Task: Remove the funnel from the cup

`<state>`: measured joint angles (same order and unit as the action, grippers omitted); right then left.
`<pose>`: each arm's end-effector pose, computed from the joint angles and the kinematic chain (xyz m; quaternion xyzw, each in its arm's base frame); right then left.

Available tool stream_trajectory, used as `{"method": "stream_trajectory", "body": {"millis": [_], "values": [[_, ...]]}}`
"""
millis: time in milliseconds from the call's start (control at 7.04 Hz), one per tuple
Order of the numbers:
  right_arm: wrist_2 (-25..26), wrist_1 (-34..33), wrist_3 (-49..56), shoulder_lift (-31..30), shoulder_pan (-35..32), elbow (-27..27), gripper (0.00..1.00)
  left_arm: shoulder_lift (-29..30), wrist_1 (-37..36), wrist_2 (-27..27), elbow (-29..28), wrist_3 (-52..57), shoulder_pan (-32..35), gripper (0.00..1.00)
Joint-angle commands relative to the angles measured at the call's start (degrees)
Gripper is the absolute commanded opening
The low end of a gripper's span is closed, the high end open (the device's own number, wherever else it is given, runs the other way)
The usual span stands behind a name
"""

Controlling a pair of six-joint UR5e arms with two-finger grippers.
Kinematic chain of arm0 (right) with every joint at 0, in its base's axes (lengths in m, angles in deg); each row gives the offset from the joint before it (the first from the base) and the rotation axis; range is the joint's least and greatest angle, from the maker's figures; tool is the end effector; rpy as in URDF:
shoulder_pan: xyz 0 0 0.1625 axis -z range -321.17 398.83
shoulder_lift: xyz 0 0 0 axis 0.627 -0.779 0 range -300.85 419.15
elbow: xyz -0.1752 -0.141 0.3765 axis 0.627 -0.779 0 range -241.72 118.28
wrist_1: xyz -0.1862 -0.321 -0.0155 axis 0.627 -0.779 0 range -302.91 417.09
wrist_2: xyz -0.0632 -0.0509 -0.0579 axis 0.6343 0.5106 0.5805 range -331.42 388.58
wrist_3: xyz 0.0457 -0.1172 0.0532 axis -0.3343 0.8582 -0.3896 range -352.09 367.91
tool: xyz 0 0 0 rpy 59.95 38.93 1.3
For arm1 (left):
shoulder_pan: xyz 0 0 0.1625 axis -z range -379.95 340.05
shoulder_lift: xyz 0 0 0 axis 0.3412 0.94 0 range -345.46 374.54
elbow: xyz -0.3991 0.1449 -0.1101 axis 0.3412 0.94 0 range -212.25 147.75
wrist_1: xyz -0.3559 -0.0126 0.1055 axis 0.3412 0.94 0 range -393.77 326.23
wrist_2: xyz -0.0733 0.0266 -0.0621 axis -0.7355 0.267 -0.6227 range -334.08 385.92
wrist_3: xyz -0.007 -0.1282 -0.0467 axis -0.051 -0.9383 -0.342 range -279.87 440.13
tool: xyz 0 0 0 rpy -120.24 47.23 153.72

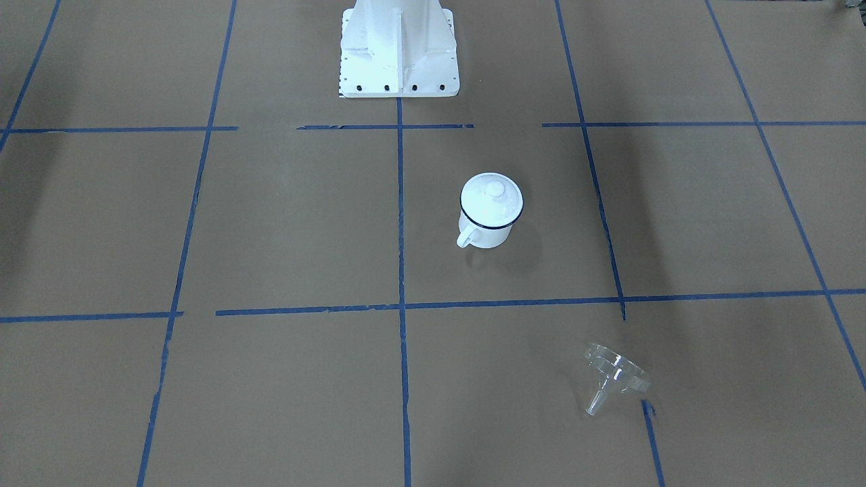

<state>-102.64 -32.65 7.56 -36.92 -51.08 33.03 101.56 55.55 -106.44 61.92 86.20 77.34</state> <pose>0.0427 -0.3980 0.7112 -0.0099 -0.3520 0.0054 0.9359 -0.0947 -0.4158 0.6934 0.0462 0.3584 -0.0083 0.9324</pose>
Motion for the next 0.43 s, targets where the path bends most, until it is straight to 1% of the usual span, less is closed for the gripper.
{"method": "stream_trajectory", "body": {"millis": [0,284], "values": [[0.0,0.0,0.0,0.0,0.0,0.0,1.0,0.0,0.0,0.0,0.7,0.0,0.0,1.0],[0.0,0.0,0.0,0.0,0.0,0.0,1.0,0.1,0.1,0.1,0.9,0.0,0.0,1.0]]}}
